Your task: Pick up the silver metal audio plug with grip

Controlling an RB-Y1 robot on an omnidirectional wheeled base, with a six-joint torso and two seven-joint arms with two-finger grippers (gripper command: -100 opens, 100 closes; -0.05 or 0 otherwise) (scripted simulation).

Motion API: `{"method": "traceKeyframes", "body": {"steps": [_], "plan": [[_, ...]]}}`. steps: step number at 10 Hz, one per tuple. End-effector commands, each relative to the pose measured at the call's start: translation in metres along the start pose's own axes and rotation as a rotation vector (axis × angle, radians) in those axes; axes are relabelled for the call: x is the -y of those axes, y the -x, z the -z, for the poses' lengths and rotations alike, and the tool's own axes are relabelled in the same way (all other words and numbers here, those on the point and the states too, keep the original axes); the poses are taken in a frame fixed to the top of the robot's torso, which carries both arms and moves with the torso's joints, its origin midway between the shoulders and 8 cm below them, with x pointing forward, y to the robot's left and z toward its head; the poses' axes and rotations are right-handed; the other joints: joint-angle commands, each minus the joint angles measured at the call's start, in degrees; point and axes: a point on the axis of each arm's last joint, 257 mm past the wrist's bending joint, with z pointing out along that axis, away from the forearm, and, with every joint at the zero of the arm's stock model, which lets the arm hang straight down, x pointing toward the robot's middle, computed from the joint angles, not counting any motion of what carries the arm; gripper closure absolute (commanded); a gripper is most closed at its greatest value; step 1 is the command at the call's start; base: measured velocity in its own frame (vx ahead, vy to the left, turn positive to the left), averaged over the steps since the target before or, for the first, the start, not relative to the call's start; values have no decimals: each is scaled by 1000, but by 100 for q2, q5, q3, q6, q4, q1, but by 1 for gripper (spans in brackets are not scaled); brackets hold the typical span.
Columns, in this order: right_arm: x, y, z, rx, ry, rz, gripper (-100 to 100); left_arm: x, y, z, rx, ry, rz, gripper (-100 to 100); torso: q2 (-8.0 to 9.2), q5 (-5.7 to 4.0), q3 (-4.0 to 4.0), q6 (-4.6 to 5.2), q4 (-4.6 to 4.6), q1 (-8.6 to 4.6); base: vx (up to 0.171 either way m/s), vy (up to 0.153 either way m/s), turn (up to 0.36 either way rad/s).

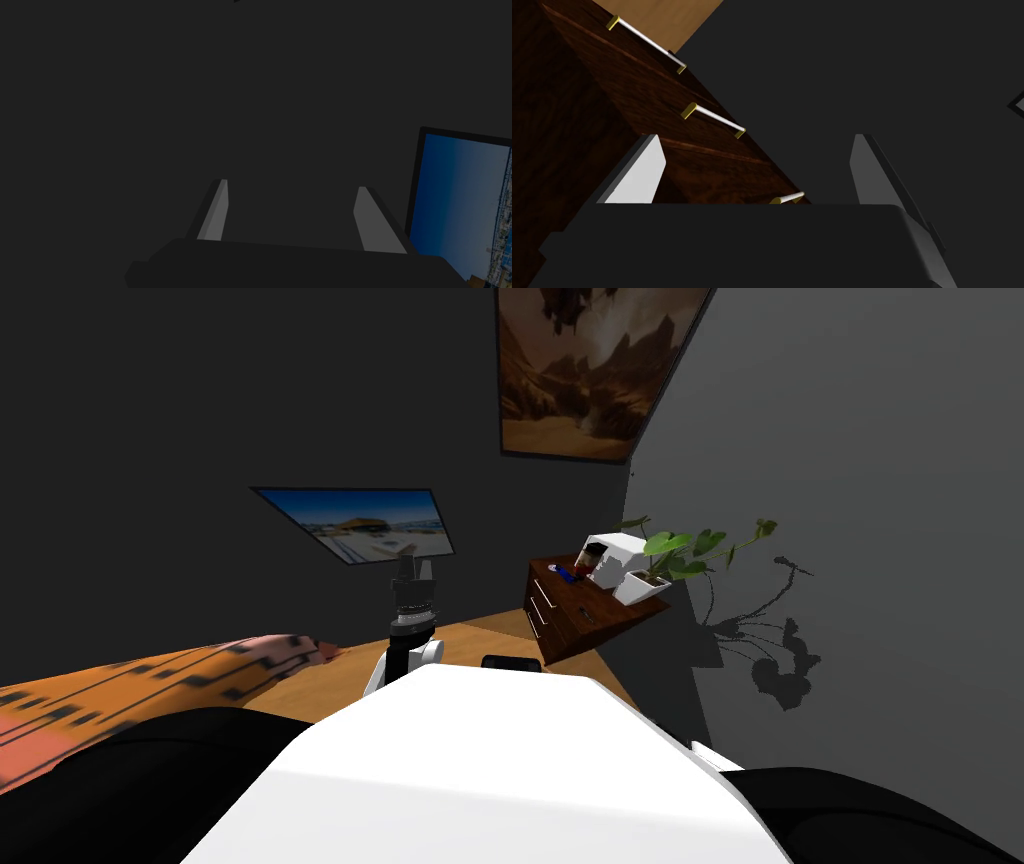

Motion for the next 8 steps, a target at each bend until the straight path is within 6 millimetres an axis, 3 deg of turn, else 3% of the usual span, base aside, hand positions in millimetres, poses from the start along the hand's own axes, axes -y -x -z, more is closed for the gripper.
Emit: {"method": "traceKeyframes", "body": {"steps": [1,2,4,5,6,7,8], "plan": [[30,-16,20,-66,-70,23,-100,0,0,0,0,0,0,0,0,0,0,0,0,0,76,61,103],[33,-14,24,-75,-78,34,-100,0,0,0,0,0,0,0,-6,0,-3,-2,-1,0,70,45,63],[74,-38,64,-176,-178,69,-100,0,0,0,0,0,0,0,-7,0,-4,-1,-1,1,105,87,119],[82,-35,72,-190,-199,86,-100,0,0,0,0,0,0,0,-21,4,-12,-1,-4,14,113,77,27],[101,-43,95,-238,-250,104,-100,0,0,0,0,0,0,0,-18,2,-11,1,-4,9,105,84,63],[104,-40,99,-245,-256,113,-100,0,0,0,0,0,0,0,-19,2,-11,-2,-4,10,80,70,41],[122,-45,124,-293,-309,136,-100,0,0,0,0,0,0,0,-9,2,-6,2,-3,7,105,99,65]]}}
